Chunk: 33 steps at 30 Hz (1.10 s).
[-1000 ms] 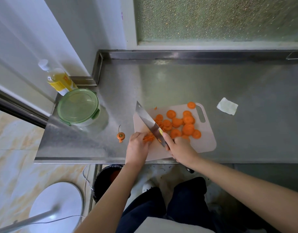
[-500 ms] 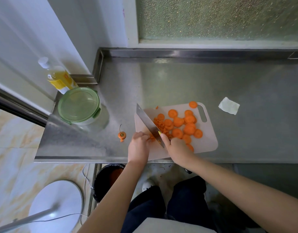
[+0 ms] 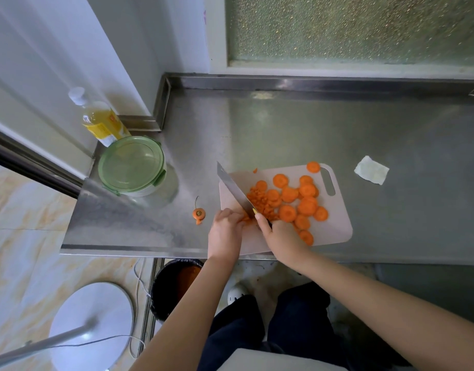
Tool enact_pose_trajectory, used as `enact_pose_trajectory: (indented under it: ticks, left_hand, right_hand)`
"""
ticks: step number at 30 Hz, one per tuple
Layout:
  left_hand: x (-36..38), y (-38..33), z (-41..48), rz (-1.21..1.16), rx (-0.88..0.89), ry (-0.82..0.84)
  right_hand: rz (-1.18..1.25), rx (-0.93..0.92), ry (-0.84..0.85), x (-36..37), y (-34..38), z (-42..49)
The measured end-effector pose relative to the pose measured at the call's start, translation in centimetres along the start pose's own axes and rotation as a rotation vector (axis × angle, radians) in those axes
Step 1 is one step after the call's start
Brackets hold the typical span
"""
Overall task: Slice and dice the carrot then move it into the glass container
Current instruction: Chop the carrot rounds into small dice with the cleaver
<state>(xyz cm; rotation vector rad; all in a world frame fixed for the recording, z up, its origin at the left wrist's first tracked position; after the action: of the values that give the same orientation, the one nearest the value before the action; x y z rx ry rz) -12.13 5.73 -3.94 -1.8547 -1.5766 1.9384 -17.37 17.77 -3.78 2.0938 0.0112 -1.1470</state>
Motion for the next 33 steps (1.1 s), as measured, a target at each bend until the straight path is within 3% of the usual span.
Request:
enact_pose_trajectory:
  ticks: [13, 25, 30, 33]
  left_hand:
    - [-0.5, 0.1, 0.4, 0.012, 0.036, 0.038]
    - [-0.2, 0.4, 0.3, 0.030, -0.003, -0.006]
    - [-0.3, 0.3, 0.3, 0.024, -0.008, -0.025]
    - [-0.4, 0.2, 0.3, 0.007, -0.013, -0.036]
  right_hand:
    - [0.115, 0.060, -0.002, -2.3, 0.2, -1.3]
    - [-0.027, 0.010, 0.064, -0.8, 0.2, -1.1]
    - [0.044, 0.024, 0.006, -0.6, -0.1, -1.2]
    - [0.100, 0.081, 0.074, -0.6, 0.0, -1.7]
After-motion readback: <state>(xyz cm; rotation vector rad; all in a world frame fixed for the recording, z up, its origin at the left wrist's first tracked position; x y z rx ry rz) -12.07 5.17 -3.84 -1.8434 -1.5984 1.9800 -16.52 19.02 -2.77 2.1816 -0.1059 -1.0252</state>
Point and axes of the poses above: each hand's wrist, its own z-axis towards the middle knuckle, its own x-axis out of the palm, y = z × x, the point moved 8 cm from there along z, towards the middle knuckle, and after that the axes turned 10 degrees about -x, right-handed, at the moved point
